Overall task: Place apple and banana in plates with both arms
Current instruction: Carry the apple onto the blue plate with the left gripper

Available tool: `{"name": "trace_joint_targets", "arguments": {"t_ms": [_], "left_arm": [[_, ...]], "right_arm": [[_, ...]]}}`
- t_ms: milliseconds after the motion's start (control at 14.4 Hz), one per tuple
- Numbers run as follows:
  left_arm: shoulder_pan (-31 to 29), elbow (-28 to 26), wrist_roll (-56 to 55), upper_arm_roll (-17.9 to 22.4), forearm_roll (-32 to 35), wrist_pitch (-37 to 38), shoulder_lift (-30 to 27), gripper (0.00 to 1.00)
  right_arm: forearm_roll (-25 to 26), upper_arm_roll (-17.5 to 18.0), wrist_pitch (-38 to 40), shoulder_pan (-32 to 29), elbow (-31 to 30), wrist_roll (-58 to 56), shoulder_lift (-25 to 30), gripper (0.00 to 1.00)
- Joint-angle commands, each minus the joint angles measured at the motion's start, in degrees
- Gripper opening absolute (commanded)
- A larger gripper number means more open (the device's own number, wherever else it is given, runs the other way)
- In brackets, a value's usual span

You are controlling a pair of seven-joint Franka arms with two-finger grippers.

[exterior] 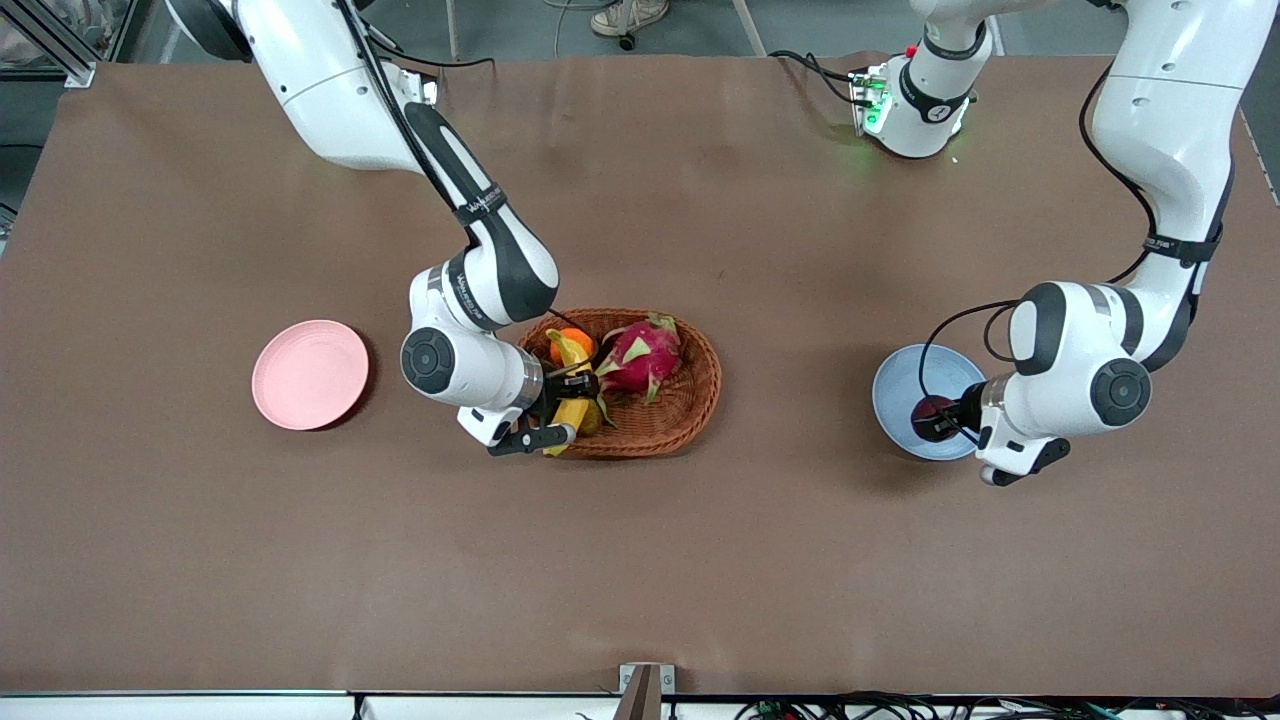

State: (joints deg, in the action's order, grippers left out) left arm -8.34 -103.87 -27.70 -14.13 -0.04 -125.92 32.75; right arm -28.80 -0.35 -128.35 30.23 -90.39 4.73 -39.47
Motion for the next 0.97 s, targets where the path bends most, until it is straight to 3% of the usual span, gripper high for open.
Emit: {"name": "trace_joint_targets", "arguments": {"t_ms": [0,69,139,485,901], "left_arm": [[-0.62,-0.55,0.46,-0.64,0.3,-0.9,-0.06,0.4],[-0.62,-0.55,0.46,-0.55,0.22,-0.82,-0.06,0.62],[-0.54,-0.46,0.46,-0.55,0.22,-0.82,-0.15,1.0],[-0.27,1.38,-0.59,-0.81,-0.22,3.56,-4.62,1.0],[-0.01,12.18,-0.86,-3.36,-0.49,20.95,-10.16,1.0]], "right_arm": [[-0.91,-0.44,-0.41,0.53,0.47,0.02,-0.88,0.54],[-0.82,-0.44,-0.41,0.53,0.47,0.02,-0.79,0.49],[-0.74,-0.44,-0.41,0.53,0.47,-0.07,-0.79,0.45],[-0.65,-0.53,-0.32,0.62,1.62,-0.16,-0.44,0.3],[-1.0,-0.53,0.55,0.44,2.67,0.11,0.35,0.27]]}}
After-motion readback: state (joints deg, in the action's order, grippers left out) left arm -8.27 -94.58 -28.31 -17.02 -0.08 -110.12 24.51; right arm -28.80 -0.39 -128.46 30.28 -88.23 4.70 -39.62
